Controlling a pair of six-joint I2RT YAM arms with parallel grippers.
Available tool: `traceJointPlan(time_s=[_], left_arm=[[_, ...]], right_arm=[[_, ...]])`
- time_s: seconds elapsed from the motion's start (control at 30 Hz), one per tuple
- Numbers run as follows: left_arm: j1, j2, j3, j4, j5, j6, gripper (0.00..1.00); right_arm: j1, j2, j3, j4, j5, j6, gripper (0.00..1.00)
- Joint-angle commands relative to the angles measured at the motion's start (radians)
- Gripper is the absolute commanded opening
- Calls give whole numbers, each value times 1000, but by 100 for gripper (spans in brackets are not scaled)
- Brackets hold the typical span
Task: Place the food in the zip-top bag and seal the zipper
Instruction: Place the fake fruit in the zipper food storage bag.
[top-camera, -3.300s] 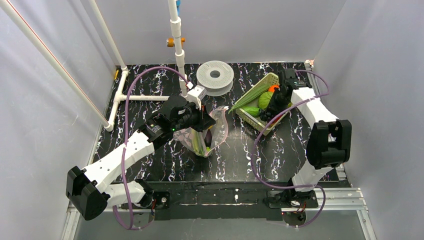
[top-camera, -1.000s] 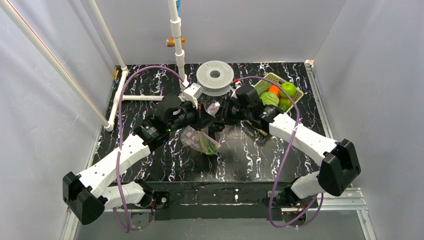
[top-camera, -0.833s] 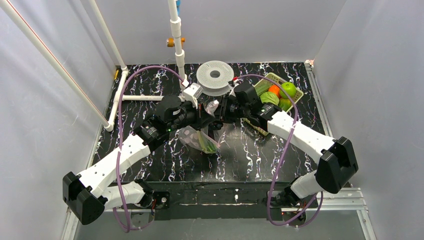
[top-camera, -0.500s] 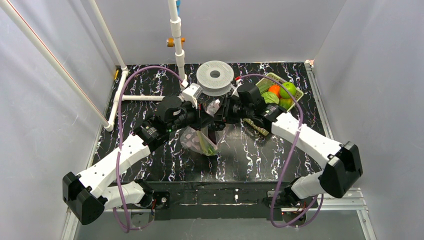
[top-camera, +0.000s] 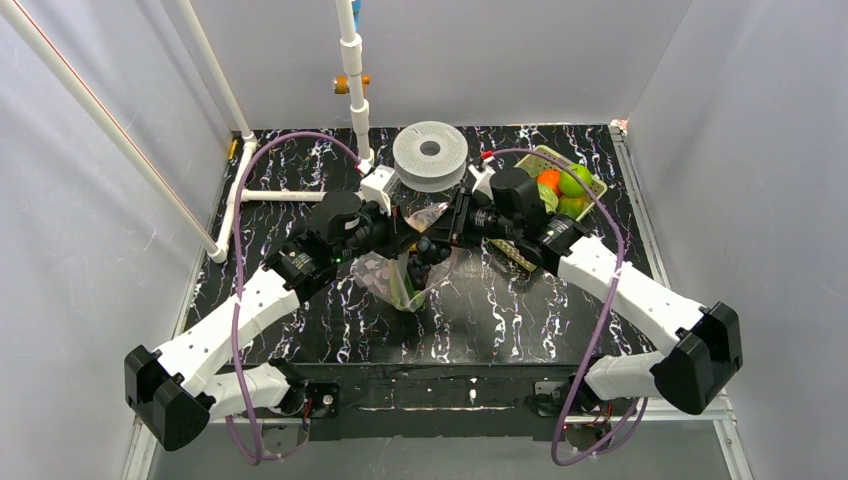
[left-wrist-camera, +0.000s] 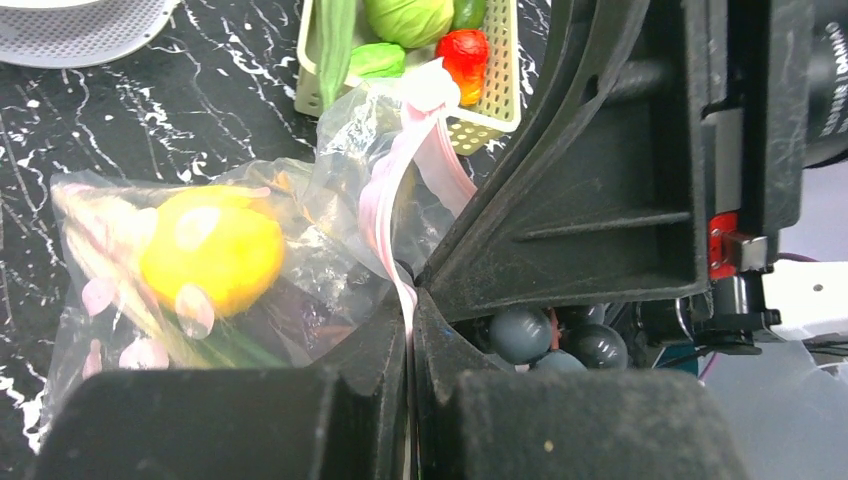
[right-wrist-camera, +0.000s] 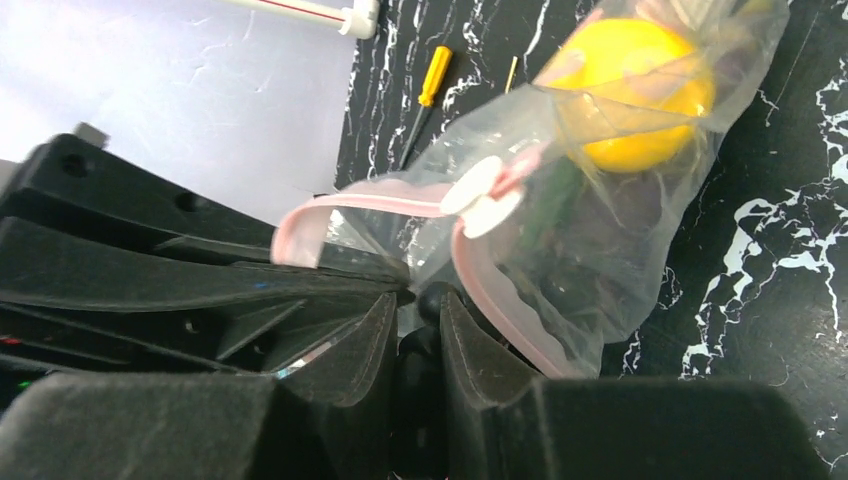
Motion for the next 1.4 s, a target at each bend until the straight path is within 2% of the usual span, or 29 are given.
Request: traceJointPlan(time_s=[0.0,0.5,0.67,0.8,1.07,1.13,1.37], left_arm=[[-3,-38,7,50,38,-6,0],[-4,-58,3,63,58,-10,0],[-2,-61,5,59,52,-10,0],[-3,-56,7,53,41,-7,0],[-3,-39,13,37,22,5,0],[-3,-37,12,36,20,7,0],[-4,-31,9,33,1,19,0]], right_arm=[[15,47,-3,61,24,-20,1],[46,224,103,-20,99,-100,2],[46,228,131,-87,134,-122,16],[45,211,144,-140,129,-141,30],[46,84,103,-218,142,-169,57],[46,46,93,-238,153,-173,61],[45,-70,42,-293,249,-175,65]])
